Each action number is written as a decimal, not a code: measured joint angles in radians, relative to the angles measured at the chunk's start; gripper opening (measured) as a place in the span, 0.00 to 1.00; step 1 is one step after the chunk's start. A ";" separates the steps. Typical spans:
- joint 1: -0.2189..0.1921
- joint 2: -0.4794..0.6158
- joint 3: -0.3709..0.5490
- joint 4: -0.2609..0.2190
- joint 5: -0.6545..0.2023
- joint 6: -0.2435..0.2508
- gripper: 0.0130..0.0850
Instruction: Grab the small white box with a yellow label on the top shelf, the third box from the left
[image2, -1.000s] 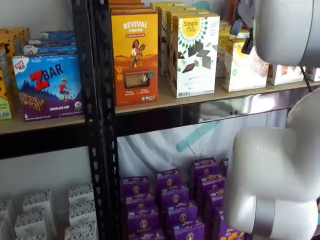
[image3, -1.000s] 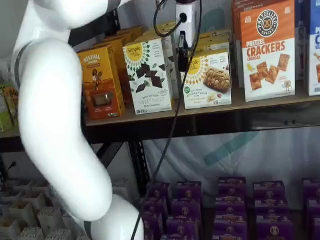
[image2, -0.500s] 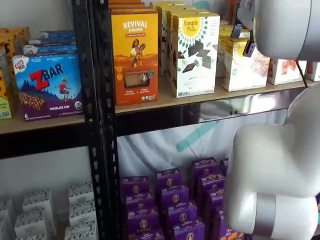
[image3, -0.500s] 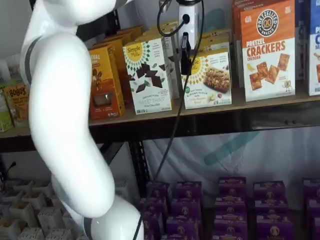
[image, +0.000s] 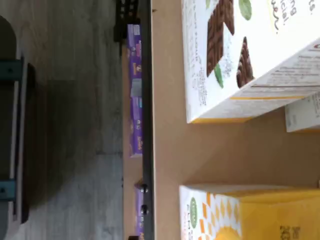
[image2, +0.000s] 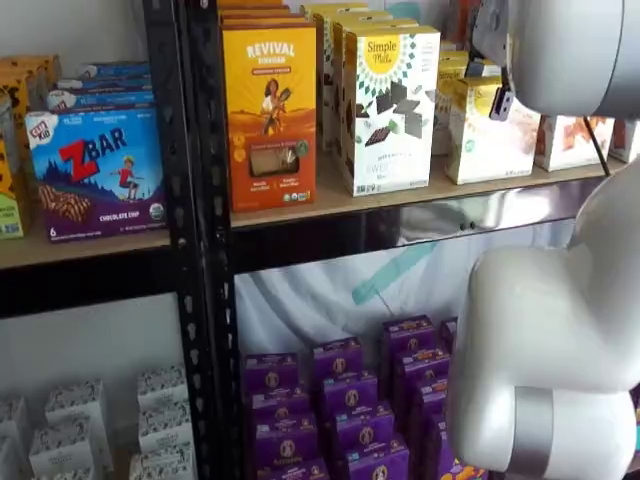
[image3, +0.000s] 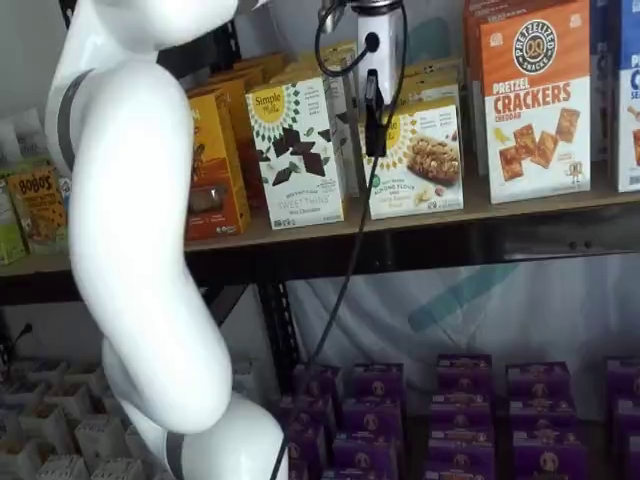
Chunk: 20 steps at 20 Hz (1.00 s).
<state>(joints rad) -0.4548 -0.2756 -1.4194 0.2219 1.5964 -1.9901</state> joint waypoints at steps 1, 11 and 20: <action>0.002 -0.006 0.013 0.001 -0.017 0.000 1.00; 0.014 0.001 0.018 -0.020 -0.024 0.007 0.94; 0.005 0.000 0.022 -0.003 -0.037 -0.001 0.72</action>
<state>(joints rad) -0.4499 -0.2757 -1.3976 0.2187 1.5596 -1.9913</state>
